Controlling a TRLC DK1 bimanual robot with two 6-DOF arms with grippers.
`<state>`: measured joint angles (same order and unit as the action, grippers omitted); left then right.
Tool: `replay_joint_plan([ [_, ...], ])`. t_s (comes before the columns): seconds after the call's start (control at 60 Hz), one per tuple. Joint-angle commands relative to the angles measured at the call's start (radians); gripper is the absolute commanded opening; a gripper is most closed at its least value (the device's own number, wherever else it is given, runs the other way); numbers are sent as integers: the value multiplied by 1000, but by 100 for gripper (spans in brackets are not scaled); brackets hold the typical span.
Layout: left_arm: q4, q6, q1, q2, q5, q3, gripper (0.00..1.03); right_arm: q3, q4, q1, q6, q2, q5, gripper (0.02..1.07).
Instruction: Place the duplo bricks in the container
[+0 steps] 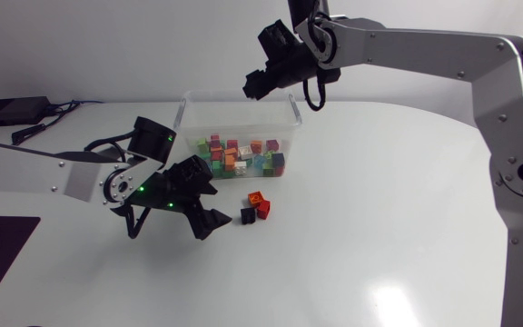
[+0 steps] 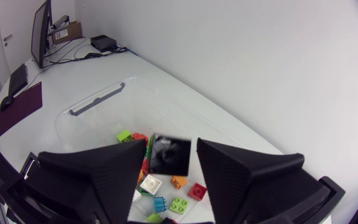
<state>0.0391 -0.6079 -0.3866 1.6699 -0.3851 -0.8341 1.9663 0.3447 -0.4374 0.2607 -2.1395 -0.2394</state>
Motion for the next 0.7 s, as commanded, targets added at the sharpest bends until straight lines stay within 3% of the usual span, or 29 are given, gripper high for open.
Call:
replay_joint_plan([
  [0.0, -7, -47, -17, 62, -8, -5, 98, 29, 22, -1, -26, -22, -15, 103],
  [0.2, -47, -87, -26, 146, -9, -57, 97, -109, 25, 17, 11, 102, -34, 103],
  [0.683, -111, -99, -69, 291, -35, -154, 96, -722, -76, 63, 103, 530, -113, 103],
])
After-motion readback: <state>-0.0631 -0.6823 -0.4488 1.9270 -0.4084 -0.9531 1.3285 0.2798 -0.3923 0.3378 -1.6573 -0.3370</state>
